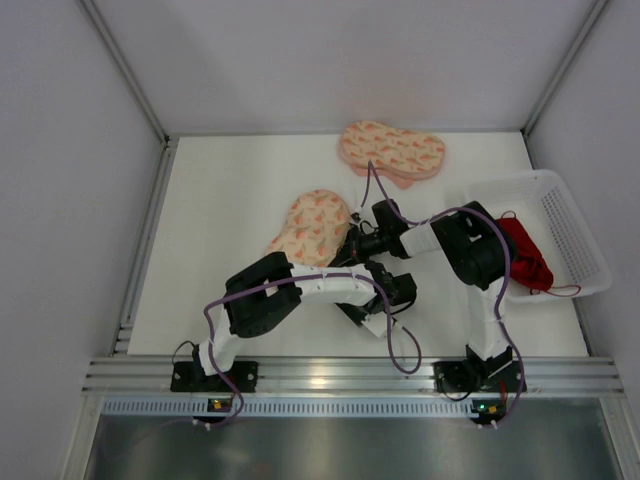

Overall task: Place the bra in the laundry bag and zip it closed
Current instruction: Zip the zipper on the laundry bag.

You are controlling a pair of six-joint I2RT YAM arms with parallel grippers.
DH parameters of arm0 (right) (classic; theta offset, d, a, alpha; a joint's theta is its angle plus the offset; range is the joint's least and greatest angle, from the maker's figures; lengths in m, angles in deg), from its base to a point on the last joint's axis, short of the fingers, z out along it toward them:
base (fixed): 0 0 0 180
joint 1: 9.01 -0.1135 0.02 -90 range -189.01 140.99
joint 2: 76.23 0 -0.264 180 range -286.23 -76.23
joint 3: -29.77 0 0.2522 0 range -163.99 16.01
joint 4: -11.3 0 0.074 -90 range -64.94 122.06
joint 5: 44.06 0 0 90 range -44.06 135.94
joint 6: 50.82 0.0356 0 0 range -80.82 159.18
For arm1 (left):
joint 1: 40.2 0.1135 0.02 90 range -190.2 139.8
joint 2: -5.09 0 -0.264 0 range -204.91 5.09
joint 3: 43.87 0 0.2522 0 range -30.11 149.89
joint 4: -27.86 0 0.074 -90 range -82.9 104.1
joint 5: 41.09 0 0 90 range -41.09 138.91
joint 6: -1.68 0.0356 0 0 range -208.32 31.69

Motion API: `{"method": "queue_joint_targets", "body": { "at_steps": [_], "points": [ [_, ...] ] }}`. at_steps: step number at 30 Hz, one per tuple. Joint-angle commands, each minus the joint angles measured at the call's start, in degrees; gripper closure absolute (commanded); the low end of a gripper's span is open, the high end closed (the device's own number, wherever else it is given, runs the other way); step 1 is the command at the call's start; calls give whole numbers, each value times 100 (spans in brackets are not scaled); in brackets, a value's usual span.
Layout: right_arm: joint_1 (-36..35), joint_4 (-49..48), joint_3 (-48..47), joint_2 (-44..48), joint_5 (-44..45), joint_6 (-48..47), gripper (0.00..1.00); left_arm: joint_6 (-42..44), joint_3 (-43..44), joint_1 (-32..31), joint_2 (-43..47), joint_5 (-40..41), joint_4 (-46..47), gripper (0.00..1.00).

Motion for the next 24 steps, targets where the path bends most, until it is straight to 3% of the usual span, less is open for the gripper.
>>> {"method": "queue_joint_targets", "body": {
  "at_steps": [1,17,20,24],
  "points": [
    [-61,235,-108,202,72,-208,100,90,169,43,-75,301,-216,51],
    [-87,359,-73,263,46,-288,100,371,521,509,-480,416,-172,54],
    [-79,411,-73,307,28,-323,100,345,477,535,-498,398,-181,63],
    [-70,447,-90,334,55,-375,100,292,336,526,-427,363,-198,86]
  ]
}}
